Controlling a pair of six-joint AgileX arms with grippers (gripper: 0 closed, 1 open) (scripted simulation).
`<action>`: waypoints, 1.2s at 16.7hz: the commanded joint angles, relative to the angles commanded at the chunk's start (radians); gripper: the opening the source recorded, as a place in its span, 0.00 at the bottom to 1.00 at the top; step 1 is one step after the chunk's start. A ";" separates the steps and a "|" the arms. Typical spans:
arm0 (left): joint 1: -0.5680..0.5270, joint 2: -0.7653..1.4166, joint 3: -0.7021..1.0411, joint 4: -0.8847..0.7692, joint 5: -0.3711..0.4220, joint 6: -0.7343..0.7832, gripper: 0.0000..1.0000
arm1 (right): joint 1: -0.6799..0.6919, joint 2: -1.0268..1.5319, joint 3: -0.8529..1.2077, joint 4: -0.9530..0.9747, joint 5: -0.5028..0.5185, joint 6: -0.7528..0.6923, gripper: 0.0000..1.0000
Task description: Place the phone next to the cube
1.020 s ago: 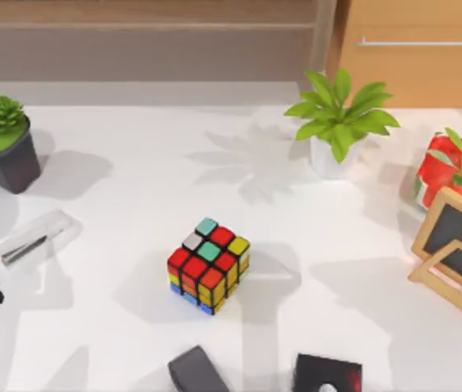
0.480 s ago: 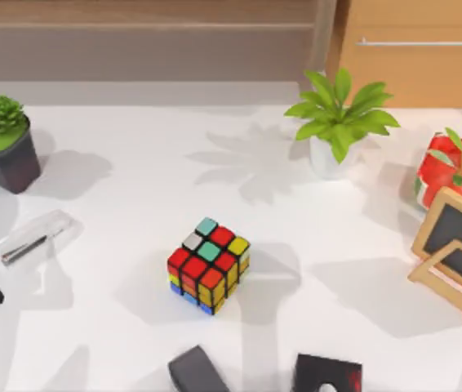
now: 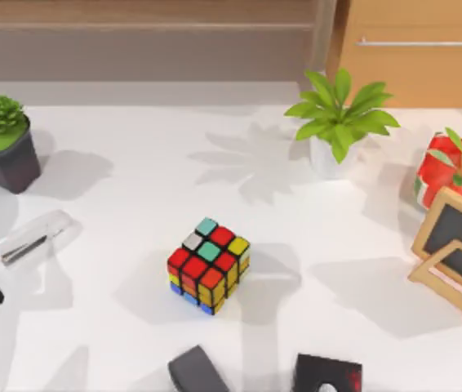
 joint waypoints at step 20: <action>0.000 0.000 0.000 0.000 0.000 0.000 1.00 | -0.002 0.067 -0.063 0.131 0.000 -0.002 0.17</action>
